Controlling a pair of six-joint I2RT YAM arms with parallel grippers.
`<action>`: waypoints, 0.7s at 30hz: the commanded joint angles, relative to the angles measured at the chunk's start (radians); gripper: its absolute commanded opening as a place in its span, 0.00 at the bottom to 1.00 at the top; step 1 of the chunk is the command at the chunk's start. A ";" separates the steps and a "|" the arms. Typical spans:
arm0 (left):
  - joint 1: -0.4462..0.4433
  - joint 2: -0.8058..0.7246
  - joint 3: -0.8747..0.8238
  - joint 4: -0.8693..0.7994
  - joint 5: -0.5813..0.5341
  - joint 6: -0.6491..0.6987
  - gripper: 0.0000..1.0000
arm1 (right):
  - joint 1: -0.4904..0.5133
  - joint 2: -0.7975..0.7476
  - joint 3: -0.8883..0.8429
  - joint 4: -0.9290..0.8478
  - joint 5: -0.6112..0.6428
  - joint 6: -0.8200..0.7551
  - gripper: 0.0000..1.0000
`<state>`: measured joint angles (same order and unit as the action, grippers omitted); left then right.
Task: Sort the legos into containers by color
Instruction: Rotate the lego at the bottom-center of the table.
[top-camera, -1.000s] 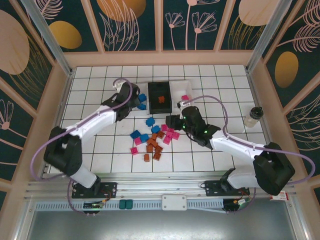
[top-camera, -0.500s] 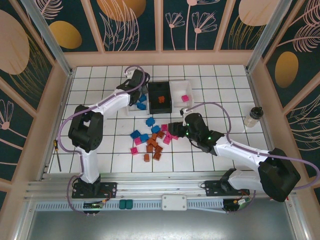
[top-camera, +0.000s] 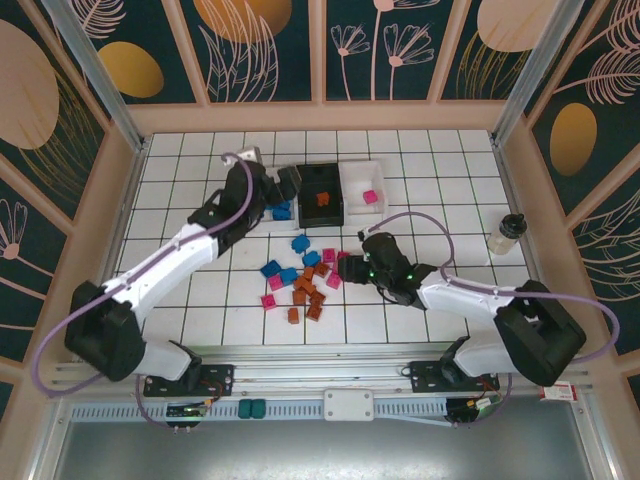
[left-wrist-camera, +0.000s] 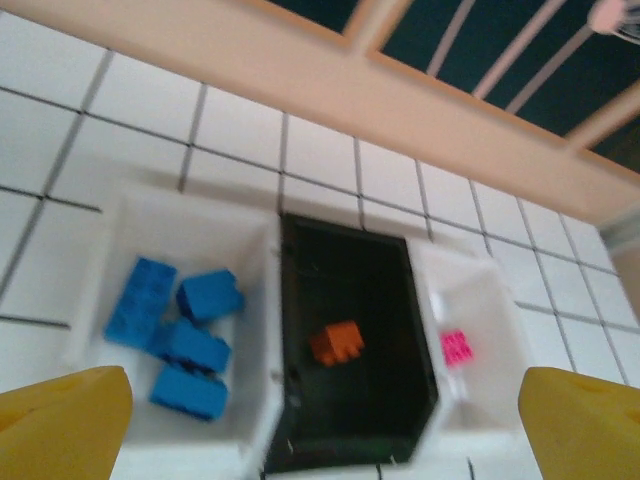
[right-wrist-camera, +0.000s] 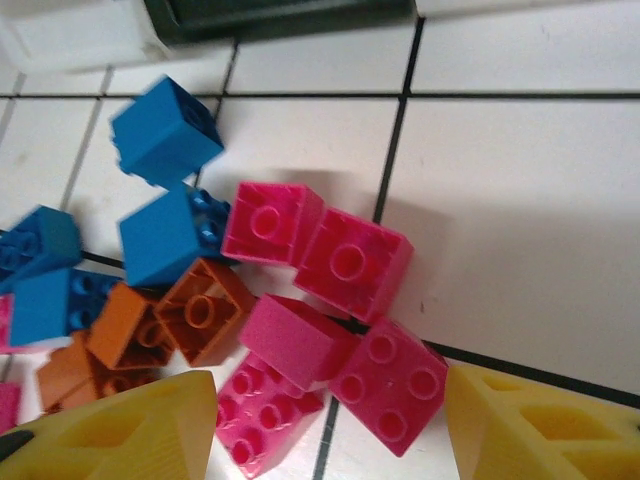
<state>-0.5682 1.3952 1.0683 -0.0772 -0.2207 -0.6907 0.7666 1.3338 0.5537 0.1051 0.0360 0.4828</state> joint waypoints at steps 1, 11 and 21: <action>-0.021 -0.067 -0.168 0.048 0.047 -0.056 0.99 | 0.007 0.042 -0.001 0.030 0.018 0.028 0.63; -0.021 -0.337 -0.454 0.032 0.031 -0.119 0.98 | -0.018 0.019 -0.058 0.047 0.087 0.101 0.59; -0.021 -0.360 -0.499 0.022 0.023 -0.112 0.98 | -0.065 0.119 -0.027 0.023 0.061 0.110 0.47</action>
<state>-0.5941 1.0348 0.5762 -0.0566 -0.1837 -0.7910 0.7151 1.4364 0.5152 0.1524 0.0776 0.5694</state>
